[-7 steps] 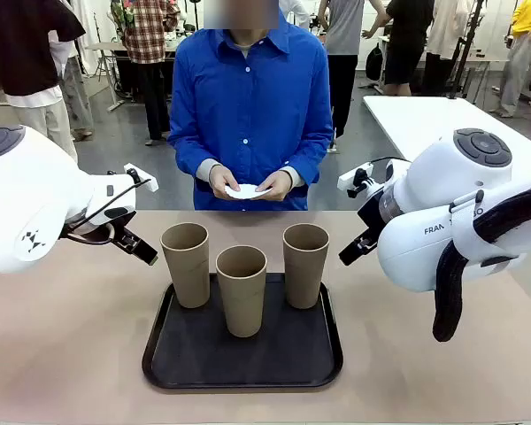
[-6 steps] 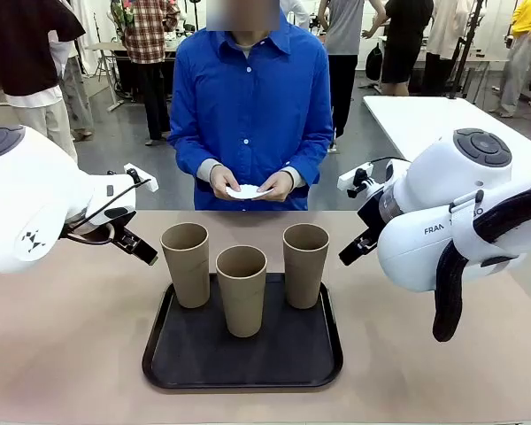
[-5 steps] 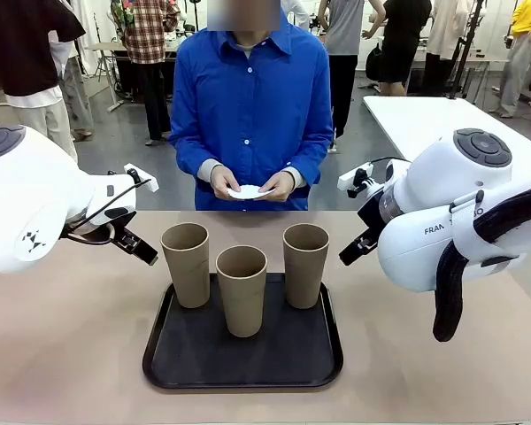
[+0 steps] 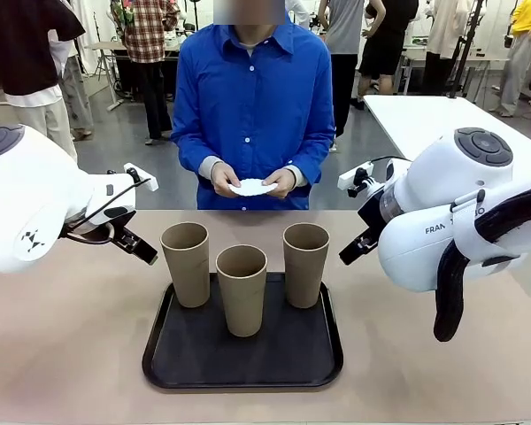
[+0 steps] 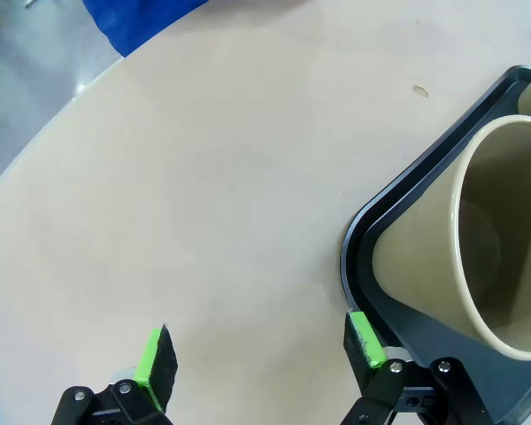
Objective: Place coasters on the table and set cups on them.
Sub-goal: Pick up one Reusable plastic cup and place it on a coaster set by the human.
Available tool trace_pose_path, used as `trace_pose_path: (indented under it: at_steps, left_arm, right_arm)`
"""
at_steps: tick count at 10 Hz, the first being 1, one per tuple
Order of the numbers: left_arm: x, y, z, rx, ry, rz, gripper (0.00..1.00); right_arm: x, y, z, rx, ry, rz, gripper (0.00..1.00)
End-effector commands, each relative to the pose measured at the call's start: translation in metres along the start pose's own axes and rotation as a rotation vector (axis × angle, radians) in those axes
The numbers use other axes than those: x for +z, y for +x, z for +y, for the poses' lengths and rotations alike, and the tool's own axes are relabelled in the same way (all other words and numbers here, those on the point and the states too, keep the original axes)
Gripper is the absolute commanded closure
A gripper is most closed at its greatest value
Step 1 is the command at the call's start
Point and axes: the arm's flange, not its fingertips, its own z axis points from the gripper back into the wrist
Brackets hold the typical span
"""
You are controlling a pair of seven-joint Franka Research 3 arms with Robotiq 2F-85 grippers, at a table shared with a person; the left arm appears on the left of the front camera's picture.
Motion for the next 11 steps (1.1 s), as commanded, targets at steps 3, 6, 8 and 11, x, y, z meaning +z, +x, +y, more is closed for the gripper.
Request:
trace_pose_path:
  at_steps: [3,6,8,11]
  left_arm:
    - [0.000,0.000,0.000,0.000,0.000,0.000,0.00]
    - [0.000,0.000,0.000,0.000,0.000,0.000,0.00]
    - [0.000,0.000,0.000,0.000,0.000,0.000,0.00]
    - [0.030,0.003,0.013,-0.038,0.174,-0.021,0.00]
  right_arm:
    - [0.000,0.000,0.000,0.000,0.000,0.000,0.00]
    - [0.000,0.000,0.000,0.000,0.000,0.000,0.00]
    - [0.000,0.000,0.000,0.000,0.000,0.000,0.00]
    - [0.034,-0.004,0.013,-0.019,0.011,-0.095,0.00]
